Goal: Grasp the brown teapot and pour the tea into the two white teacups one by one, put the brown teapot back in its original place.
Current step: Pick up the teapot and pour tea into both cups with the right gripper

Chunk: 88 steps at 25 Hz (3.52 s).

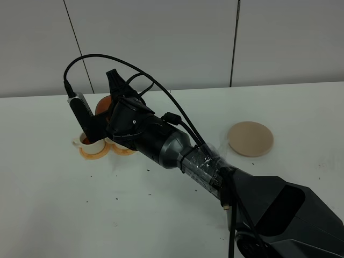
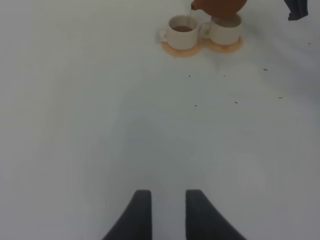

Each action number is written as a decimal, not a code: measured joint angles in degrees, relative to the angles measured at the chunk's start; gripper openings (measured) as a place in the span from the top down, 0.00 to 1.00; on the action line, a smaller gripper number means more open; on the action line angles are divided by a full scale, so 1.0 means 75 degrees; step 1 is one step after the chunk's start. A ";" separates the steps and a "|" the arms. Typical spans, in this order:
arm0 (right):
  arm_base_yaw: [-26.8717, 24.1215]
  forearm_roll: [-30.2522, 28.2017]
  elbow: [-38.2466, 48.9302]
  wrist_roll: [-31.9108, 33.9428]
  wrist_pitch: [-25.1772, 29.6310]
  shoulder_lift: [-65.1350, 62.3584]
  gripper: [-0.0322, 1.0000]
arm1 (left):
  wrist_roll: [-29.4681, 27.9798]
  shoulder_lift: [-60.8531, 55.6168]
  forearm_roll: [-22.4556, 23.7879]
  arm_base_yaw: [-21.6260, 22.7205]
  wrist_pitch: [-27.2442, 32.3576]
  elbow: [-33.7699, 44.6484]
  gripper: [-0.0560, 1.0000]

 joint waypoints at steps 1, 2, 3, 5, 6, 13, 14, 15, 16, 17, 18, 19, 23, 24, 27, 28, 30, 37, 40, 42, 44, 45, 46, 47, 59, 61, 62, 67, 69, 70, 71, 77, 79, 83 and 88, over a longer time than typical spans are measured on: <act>0.0000 0.0000 0.0000 0.0000 0.0000 0.0000 0.88 | 0.0000 0.0000 0.0000 0.0000 0.0000 0.0000 0.72; 0.0000 -0.0007 0.0000 0.0000 0.0000 0.0000 0.88 | 0.0000 0.0000 0.0000 0.0000 0.0000 0.0000 0.72; 0.0000 -0.0007 0.0000 0.0000 0.0000 0.0000 0.88 | 0.0000 0.0000 0.0000 0.0000 0.0000 0.0000 0.72; 0.0000 -0.0015 0.0000 0.0000 0.0000 0.0000 0.88 | 0.0000 0.0000 0.0000 0.0000 0.0000 0.0000 0.72; 0.0000 -0.0015 0.0000 0.0000 0.0000 0.0000 0.88 | 0.0000 0.0000 0.0000 0.0000 0.0000 0.0000 0.72; 0.0000 -0.0022 0.0000 0.0000 0.0000 0.0000 0.88 | 0.0000 0.0000 0.0000 0.0000 0.0000 0.0000 0.72; 0.0000 -0.0022 0.0000 0.0000 0.0000 0.0000 0.88 | 0.0000 0.0000 0.0000 0.0000 0.0000 0.0000 0.72; 0.0000 -0.0022 0.0000 0.0000 0.0000 0.0000 0.88 | 0.0000 0.0000 0.0000 0.0000 0.0000 0.0000 0.72; 0.0000 -0.0022 0.0000 0.0000 0.0000 0.0000 0.88 | 0.0000 0.0000 0.0000 0.0000 0.0000 0.0000 0.72; 0.0000 -0.0022 0.0000 0.0000 0.0000 0.0000 0.88 | 0.0000 0.0000 0.0000 0.0000 0.0000 0.0000 0.72; 0.0000 -0.0022 0.0000 0.0000 0.0000 0.0000 0.88 | 0.0000 0.0000 0.0000 0.0000 0.0000 0.0000 0.72; 0.0000 -0.0022 0.0000 0.0000 0.0000 0.0000 0.88 | 0.0000 0.0000 0.0000 0.0000 0.0000 0.0000 0.72; 0.0000 -0.0022 0.0000 0.0005 0.0000 0.0000 0.88 | 0.0000 0.0000 0.0000 0.0000 0.0000 0.0000 0.72; 0.0000 -0.0022 0.0000 0.0005 0.0000 0.0000 0.88 | 0.0000 0.0000 0.0000 0.0000 0.0000 0.0000 0.72; 0.0000 -0.0022 0.0000 0.0015 0.0000 0.0000 0.88 | 0.0000 0.0000 0.0000 0.0000 0.0000 0.0000 0.72; 0.0000 -0.0022 0.0000 0.0022 0.0000 0.0000 0.88 | 0.0000 0.0000 0.0000 0.0000 0.0000 0.0000 0.72; 0.0000 -0.0029 0.0000 0.0041 0.0000 0.0000 0.88 | 0.0000 0.0000 0.0000 0.0000 0.0000 0.0000 0.72; 0.0000 -0.0029 0.0000 0.0181 0.0000 0.0000 0.88 | 0.0000 0.0000 0.0000 0.0000 0.0000 0.0000 0.72; 0.0000 -0.0029 0.0000 0.0293 0.0000 0.0000 0.88 | 0.0000 0.0000 0.0000 0.0000 0.0000 0.0000 0.72; 0.0000 -0.0021 0.0000 0.0328 0.0000 0.0000 0.88 | 0.0000 0.0000 0.0000 0.0000 0.0000 0.0000 0.72; 0.0000 0.0017 0.0000 0.0328 0.0000 -0.0021 0.88 | 0.0000 0.0000 0.0000 0.0000 0.0000 0.0000 0.72; 0.0000 0.0034 0.0000 0.0328 0.0000 -0.0029 0.88 | 0.0000 0.0000 0.0000 0.0000 0.0000 0.0000 0.72; 0.0000 0.0040 0.0000 0.0328 0.0000 -0.0055 0.88 | 0.0000 0.0000 0.0000 0.0000 0.0000 0.0000 0.72; 0.0000 0.0063 0.0000 0.0328 0.0009 -0.0087 0.88 | 0.0000 0.0000 0.0000 0.0000 0.0000 0.0000 0.72; 0.0000 0.1338 -0.0165 0.0285 0.1269 -0.0525 0.88 | -0.0007 0.0000 0.0000 0.0000 0.0000 0.0000 0.72; 0.0030 0.1713 -0.0366 0.0185 0.1770 -0.0535 0.88 | -0.0007 0.0000 0.0000 0.0000 0.0000 0.0000 0.72; 0.0050 0.1819 -0.0467 0.0155 0.1980 -0.0545 0.88 | -0.0007 0.0000 0.0000 0.0000 0.0000 0.0000 0.72; 0.0177 0.2437 -0.1060 0.0085 0.2958 -0.0554 0.88 | -0.0007 0.0000 0.0000 0.0000 0.0000 0.0000 0.72; 0.0176 0.2805 -0.1210 0.0072 0.3145 -0.0557 0.88 | -0.0007 0.0000 0.0000 0.0000 0.0000 0.0000 0.72; 0.0176 0.3017 -0.1262 0.0068 0.3178 -0.0557 0.88 | -0.0007 0.0000 0.0000 0.0000 0.0000 0.0000 0.72; 0.0178 0.3227 -0.1281 0.0062 0.3203 -0.0557 0.88 | -0.0007 0.0000 0.0000 0.0000 0.0000 0.0000 0.72; 0.0184 0.4392 -0.1283 0.0062 0.3269 -0.0557 0.88 | -0.0007 0.0000 0.0000 0.0000 0.0000 0.0000 0.72; 0.0184 0.4685 -0.1283 0.0069 0.3269 -0.0557 0.88 | -0.0007 0.0000 0.0000 0.0000 0.0000 0.0000 0.72; 0.0184 0.5181 -0.1283 0.0091 0.3269 -0.0557 0.88 | -0.0007 0.0000 0.0000 0.0000 0.0000 0.0000 0.72; 0.0193 0.5453 -0.1117 0.0296 0.3259 -0.0557 0.88 | -0.0007 0.0000 0.0000 0.0000 0.0000 0.0000 0.72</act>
